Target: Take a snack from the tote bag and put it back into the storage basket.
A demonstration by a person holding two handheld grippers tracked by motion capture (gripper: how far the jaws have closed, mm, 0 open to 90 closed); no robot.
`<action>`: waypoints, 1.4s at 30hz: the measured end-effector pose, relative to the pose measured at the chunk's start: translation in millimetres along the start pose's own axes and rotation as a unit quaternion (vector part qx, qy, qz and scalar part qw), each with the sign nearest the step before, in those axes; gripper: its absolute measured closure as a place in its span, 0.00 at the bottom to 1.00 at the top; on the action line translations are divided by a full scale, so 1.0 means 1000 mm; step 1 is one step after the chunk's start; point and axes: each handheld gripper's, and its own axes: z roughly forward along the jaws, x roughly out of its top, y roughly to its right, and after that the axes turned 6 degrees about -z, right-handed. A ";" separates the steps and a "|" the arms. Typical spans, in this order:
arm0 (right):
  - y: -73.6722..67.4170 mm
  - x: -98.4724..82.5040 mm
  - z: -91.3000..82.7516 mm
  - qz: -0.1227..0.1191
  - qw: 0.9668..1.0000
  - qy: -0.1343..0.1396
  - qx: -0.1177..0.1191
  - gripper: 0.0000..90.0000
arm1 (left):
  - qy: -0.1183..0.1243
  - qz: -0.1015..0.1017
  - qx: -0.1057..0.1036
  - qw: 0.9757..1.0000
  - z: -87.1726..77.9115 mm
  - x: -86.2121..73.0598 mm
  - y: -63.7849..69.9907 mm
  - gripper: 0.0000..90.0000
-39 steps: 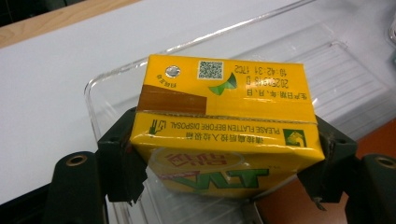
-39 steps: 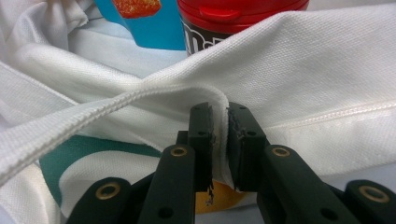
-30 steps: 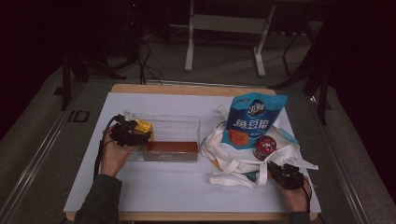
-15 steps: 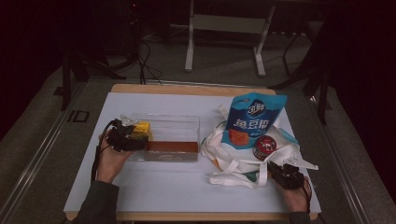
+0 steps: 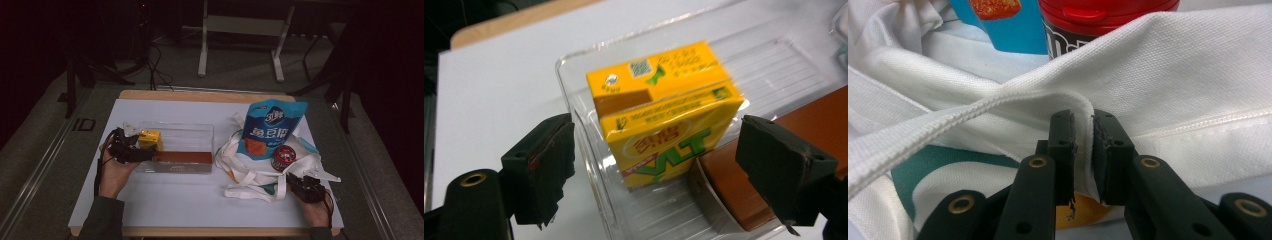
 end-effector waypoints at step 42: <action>-0.001 0.000 0.000 -0.003 1.000 0.002 -0.003 0.87 | 0.039 0.062 -0.137 0.988 0.003 0.021 0.066 0.08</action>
